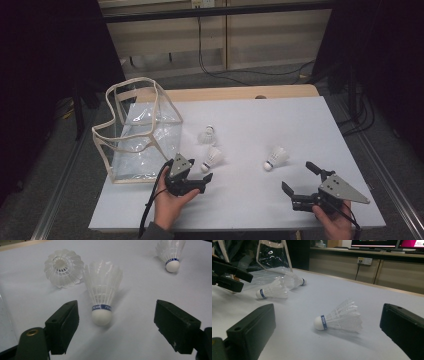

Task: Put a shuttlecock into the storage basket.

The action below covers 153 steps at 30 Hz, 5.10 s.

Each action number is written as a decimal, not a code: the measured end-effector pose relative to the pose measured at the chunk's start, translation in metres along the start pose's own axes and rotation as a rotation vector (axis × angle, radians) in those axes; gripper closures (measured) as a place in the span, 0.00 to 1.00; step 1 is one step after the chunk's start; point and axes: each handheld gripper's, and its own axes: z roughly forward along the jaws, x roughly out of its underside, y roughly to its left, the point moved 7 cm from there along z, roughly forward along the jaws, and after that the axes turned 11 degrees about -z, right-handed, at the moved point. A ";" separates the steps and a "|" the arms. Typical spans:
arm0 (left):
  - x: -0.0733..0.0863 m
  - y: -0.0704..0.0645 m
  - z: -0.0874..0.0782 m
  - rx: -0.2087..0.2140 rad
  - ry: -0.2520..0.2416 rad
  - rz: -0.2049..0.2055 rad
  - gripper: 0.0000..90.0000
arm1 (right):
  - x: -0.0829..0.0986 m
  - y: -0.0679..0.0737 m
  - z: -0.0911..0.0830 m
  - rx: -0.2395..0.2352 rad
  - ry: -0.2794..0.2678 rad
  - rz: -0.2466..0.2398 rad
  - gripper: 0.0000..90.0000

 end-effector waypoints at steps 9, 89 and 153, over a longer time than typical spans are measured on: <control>0.001 0.006 0.010 -0.040 0.036 -0.013 0.28 | 0.000 -0.001 0.000 0.005 -0.001 -0.002 0.00; 0.003 0.011 0.038 -0.040 0.218 -0.139 0.73 | 0.001 -0.004 -0.002 0.013 0.000 -0.001 0.01; -0.044 -0.007 -0.003 0.076 0.298 -0.172 0.73 | 0.002 -0.007 -0.002 0.015 0.000 0.006 0.01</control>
